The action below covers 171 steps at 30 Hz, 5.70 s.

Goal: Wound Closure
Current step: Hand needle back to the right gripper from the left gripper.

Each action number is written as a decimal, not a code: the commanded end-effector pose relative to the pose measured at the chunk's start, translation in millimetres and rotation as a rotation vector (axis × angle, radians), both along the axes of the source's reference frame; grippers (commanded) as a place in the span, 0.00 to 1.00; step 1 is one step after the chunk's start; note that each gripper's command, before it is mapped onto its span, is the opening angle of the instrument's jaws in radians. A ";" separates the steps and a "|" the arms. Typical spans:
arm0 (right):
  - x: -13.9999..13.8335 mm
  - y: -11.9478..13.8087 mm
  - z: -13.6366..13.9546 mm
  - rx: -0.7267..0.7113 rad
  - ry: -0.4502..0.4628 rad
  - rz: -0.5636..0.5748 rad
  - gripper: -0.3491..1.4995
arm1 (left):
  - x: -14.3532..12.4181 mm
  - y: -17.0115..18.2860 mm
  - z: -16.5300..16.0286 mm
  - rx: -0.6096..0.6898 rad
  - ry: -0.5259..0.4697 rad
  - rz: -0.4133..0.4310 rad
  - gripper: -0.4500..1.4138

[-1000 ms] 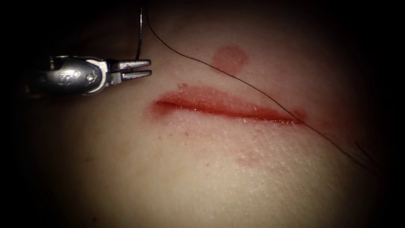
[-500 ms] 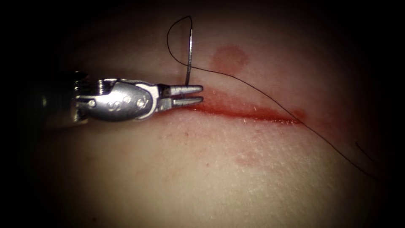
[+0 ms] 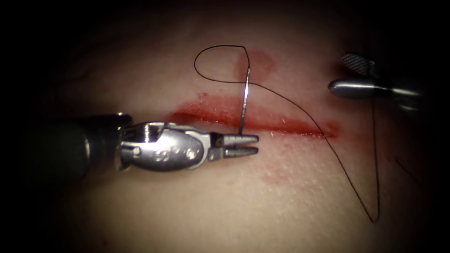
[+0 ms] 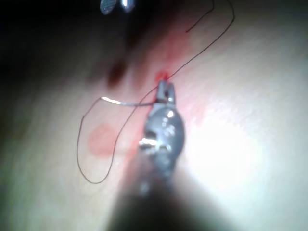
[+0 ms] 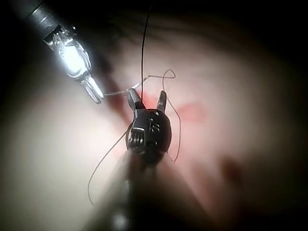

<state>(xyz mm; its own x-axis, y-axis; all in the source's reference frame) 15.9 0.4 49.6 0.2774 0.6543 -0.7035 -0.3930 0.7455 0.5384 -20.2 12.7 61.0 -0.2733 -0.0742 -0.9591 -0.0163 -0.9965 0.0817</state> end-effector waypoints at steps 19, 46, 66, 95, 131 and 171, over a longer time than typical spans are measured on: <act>-1.3 -2.5 11.2 -0.315 -0.653 -0.362 0.99 | 1.3 0.7 -0.1 0.012 0.017 -0.016 0.05; -23.5 1.4 -2.1 -0.130 -0.659 0.173 0.98 | 2.0 1.1 0.0 0.006 0.025 -0.019 0.05; -6.4 -8.6 16.4 -0.087 -0.455 -0.135 0.99 | 2.3 1.1 0.0 0.006 0.023 -0.017 0.05; -1.7 6.9 21.6 -0.601 -0.845 -0.352 0.99 | 1.9 0.9 0.2 0.004 0.029 -0.019 0.05; 4.4 -0.9 23.3 0.119 -0.093 0.064 0.91 | 1.5 0.8 0.4 -0.008 0.040 -0.015 0.05; 10.0 -1.9 22.4 0.393 0.279 0.014 0.93 | 1.3 0.3 1.1 -0.318 0.042 0.095 0.05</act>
<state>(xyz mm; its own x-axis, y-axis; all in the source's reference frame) 25.2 -1.1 71.4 0.1022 0.8872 -0.4498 -0.2036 0.4613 0.8636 -18.4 13.0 61.4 -0.2902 -0.3953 -0.8715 0.0847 -0.9177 0.3881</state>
